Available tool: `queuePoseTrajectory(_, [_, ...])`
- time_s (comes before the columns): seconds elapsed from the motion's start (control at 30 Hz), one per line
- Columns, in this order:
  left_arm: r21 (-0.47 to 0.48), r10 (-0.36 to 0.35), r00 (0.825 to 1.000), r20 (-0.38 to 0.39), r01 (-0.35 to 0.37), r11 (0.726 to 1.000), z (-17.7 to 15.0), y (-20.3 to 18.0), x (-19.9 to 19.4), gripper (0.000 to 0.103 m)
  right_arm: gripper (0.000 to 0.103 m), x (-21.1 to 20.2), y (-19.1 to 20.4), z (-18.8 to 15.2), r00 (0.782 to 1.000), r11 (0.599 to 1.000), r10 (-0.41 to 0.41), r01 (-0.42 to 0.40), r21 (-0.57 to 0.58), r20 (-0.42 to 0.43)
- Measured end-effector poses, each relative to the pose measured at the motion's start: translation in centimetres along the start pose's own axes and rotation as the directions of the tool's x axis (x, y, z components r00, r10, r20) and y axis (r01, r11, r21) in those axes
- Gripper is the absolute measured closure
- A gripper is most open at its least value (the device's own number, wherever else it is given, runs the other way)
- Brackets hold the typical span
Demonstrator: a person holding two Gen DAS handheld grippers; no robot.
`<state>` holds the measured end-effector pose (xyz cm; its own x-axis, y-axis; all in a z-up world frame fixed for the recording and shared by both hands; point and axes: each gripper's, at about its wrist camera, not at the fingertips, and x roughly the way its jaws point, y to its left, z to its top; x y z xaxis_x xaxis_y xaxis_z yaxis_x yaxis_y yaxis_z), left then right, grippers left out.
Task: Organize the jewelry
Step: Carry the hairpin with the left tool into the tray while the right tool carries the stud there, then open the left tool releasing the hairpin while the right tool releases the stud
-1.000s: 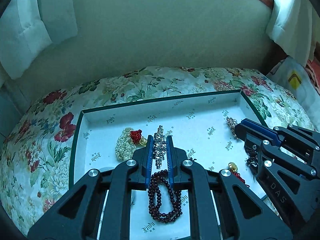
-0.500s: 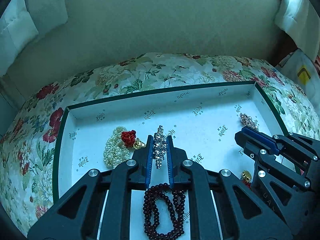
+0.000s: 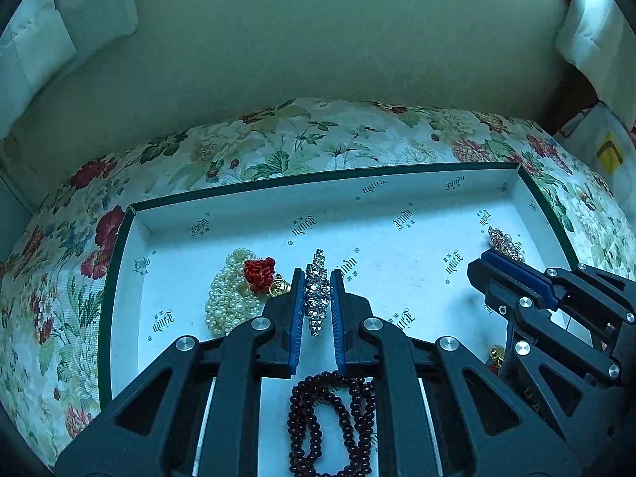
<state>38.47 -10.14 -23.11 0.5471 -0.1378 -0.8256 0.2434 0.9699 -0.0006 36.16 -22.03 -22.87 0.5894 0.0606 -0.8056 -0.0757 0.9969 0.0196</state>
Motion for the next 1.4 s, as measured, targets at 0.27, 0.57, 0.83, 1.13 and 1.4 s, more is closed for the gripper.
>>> queuePoseTrajectory(0.27, [0.003,0.005,1.0,-0.009,-0.005,1.0,0.26,0.35,0.17,0.09,0.096,0.35,0.16,0.21,1.0,1.0,0.005,-0.005,-0.007,-0.015])
queuePoseTrajectory(0.57, [-0.001,0.006,1.0,-0.01,-0.006,1.0,0.3,0.55,0.36,0.09,0.096,0.6,0.22,0.13,1.0,1.0,-0.004,0.004,-0.004,-0.019])
queuePoseTrajectory(0.83, [-0.002,0.002,1.0,-0.012,-0.002,1.0,0.2,0.61,0.35,0.09,0.096,0.57,0.19,0.09,1.0,1.0,-0.007,0.007,0.003,-0.017])
queuePoseTrajectory(1.13, [-0.008,0.005,1.0,-0.008,-0.005,1.0,0.26,0.62,0.23,0.073,0.094,0.67,-0.05,0.13,1.0,1.0,-0.001,0.001,0.021,-0.021])
queuePoseTrajectory(1.4, [-0.013,0.014,1.0,0.005,-0.014,1.0,0.18,0.91,-0.21,0.055,0.072,0.54,-0.24,-0.15,1.0,0.999,-0.002,0.003,0.032,-0.019])
